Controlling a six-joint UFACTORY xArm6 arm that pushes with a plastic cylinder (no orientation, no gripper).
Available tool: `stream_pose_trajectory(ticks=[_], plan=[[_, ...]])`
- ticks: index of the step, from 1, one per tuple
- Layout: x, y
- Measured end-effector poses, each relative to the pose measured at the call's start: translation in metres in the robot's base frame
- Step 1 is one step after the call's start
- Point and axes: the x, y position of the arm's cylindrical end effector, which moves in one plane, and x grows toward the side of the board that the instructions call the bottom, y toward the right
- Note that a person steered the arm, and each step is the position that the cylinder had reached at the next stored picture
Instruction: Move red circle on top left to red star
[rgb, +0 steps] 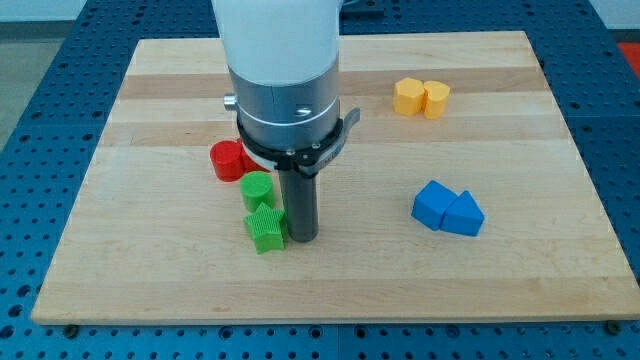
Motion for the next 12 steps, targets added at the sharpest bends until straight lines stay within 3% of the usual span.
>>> stream_pose_trajectory(ticks=[2, 5, 7, 9, 10, 11, 12], plan=[[-0.008, -0.008], [-0.219, -0.009], [-0.243, -0.153], [-0.120, -0.233], [-0.063, -0.228], [0.008, -0.174], [-0.004, -0.105]])
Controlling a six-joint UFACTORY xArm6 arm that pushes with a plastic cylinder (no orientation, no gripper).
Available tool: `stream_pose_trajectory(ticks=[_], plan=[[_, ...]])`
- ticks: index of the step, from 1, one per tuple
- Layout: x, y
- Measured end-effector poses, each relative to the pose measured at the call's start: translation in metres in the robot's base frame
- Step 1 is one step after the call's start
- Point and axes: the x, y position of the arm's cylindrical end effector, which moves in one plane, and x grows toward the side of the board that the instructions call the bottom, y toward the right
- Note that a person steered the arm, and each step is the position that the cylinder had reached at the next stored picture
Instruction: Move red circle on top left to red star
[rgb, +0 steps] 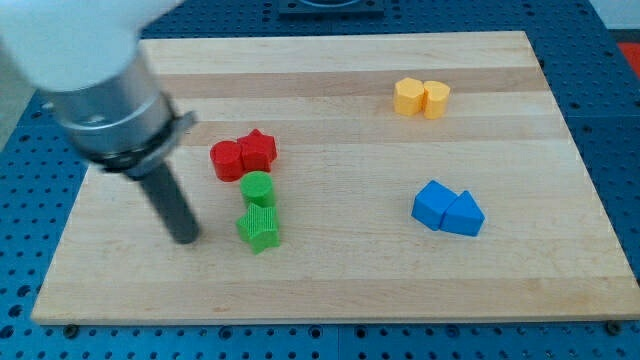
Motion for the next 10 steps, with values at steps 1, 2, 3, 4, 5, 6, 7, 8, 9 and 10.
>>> stream_pose_trajectory(ticks=[1, 2, 3, 4, 5, 6, 7, 8, 9, 10], plan=[[-0.002, 0.008], [-0.019, 0.020], [-0.045, 0.020], [-0.048, 0.019], [-0.048, 0.014], [-0.058, 0.011], [-0.092, 0.011], [-0.109, 0.011], [-0.118, 0.011], [-0.129, 0.011]])
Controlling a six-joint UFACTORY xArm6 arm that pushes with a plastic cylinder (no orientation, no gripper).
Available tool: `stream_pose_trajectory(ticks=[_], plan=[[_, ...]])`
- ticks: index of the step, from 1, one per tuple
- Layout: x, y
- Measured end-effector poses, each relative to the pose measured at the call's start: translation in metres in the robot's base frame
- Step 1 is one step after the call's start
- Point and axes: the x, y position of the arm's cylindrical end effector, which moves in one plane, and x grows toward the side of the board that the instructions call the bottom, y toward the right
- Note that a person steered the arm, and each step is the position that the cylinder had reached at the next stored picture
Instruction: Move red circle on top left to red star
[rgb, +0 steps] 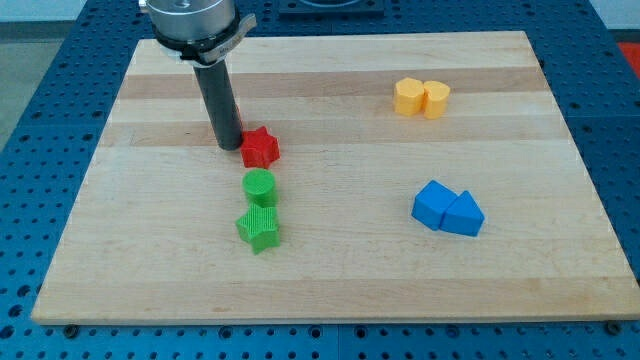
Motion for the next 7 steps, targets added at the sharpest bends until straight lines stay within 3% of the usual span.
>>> stream_pose_trajectory(ticks=[3, 4, 7], plan=[[0.012, -0.056], [-0.020, -0.056], [-0.041, -0.050]])
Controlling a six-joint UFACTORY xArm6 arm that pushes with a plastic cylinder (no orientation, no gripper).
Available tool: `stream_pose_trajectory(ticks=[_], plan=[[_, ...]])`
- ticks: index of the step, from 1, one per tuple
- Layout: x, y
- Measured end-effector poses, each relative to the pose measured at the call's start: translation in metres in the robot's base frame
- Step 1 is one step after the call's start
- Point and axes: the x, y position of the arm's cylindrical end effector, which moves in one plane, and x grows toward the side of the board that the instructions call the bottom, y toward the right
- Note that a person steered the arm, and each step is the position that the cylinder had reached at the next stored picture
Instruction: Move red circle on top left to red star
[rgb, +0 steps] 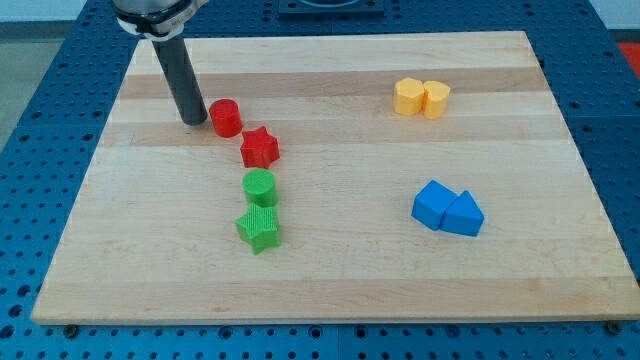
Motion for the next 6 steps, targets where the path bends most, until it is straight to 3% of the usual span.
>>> stream_pose_trajectory(ticks=[1, 6], plan=[[0.000, 0.037], [-0.024, 0.045]])
